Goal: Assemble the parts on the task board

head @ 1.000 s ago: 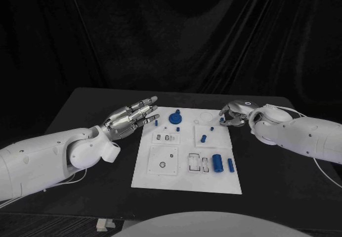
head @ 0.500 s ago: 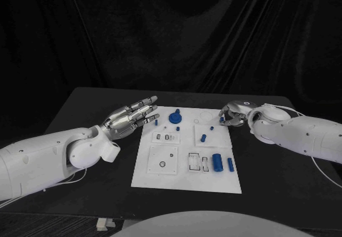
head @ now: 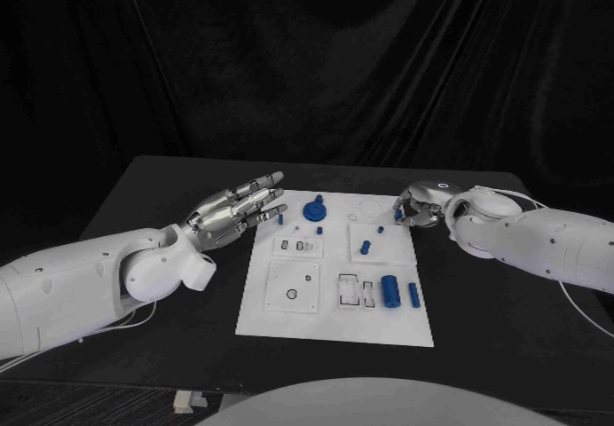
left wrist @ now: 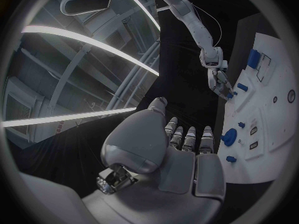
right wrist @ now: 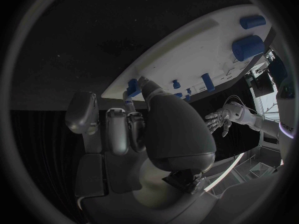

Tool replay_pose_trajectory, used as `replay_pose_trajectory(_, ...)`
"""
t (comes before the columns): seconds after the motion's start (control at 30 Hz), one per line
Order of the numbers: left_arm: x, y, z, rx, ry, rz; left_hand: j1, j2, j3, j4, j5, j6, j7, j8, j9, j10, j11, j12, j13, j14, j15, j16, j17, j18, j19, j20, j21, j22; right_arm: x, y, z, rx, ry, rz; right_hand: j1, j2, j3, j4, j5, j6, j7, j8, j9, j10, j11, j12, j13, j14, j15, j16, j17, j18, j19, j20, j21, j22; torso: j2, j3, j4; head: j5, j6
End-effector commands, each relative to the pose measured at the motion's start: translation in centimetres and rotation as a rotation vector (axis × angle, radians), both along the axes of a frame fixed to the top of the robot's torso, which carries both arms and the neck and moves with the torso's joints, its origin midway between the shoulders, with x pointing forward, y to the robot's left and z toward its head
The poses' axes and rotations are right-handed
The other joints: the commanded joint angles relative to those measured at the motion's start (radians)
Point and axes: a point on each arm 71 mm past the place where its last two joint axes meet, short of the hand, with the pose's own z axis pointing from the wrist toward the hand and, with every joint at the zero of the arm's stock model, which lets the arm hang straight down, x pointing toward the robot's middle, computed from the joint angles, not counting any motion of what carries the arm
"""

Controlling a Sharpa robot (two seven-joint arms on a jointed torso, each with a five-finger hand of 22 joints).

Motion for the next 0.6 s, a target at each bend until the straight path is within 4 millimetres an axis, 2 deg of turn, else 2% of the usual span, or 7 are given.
replay_pose_trajectory(0.03, -0.13, -0.14, 0.09, -0.018, -0.001, -0.009, 0.01, 0.001, -0.001, -0.006, 0.006, -0.002, 0.003, 0.004, 0.001, 0.0, 0.007, 0.002, 0.0, 0.0, 0.007, -0.004, -0.001, 0.015, -0.001, 0.009, -0.003, -0.002, 0.0, -0.15, -0.19, -0.009, 0.006, -0.022, 0.007, -0.005, -0.006, -0.003, -0.005, 0.014, 0.001, 0.009, 0.009, 0.105, 0.007, 0.004, 0.263, 0.077, 0.003, -0.01, 0.176, 0.018, -0.011, -0.002, -0.013, 0.086, 0.0, -0.0001, -0.0009, 0.0, -0.002)
replay_pose_trajectory(0.3, -0.14, -0.15, 0.09, -0.018, -0.001, -0.009, 0.01, 0.001, -0.001, -0.006, 0.006, -0.002, 0.003, 0.004, 0.001, 0.0, 0.007, 0.002, 0.0, 0.0, 0.007, -0.004, -0.001, 0.015, -0.001, 0.009, -0.003, -0.002, 0.1, -0.08, -0.08, -0.004, -0.012, -0.022, 0.014, 0.003, -0.004, -0.009, 0.031, 0.028, -0.002, 0.032, 0.051, 0.105, 0.004, 0.004, 0.263, 0.072, 0.001, -0.026, 0.162, 0.021, -0.015, -0.004, -0.032, 0.082, 0.0, -0.0004, 0.0007, 0.002, -0.003)
replay_pose_trajectory(0.6, -0.13, -0.17, 0.08, -0.017, -0.001, -0.009, 0.01, 0.001, -0.001, -0.006, 0.006, -0.002, 0.003, 0.004, 0.001, 0.0, 0.007, 0.002, 0.0, 0.0, 0.007, -0.004, -0.001, 0.015, -0.001, 0.009, -0.003, -0.002, 0.12, 0.11, 0.23, 0.016, -0.052, -0.009, 0.034, 0.03, 0.01, -0.028, 0.086, 0.061, -0.008, 0.114, 0.125, 0.105, -0.002, 0.004, 0.263, 0.063, -0.004, -0.057, 0.134, 0.024, -0.019, -0.008, -0.058, 0.079, -0.001, -0.0003, 0.0032, 0.0, -0.005)
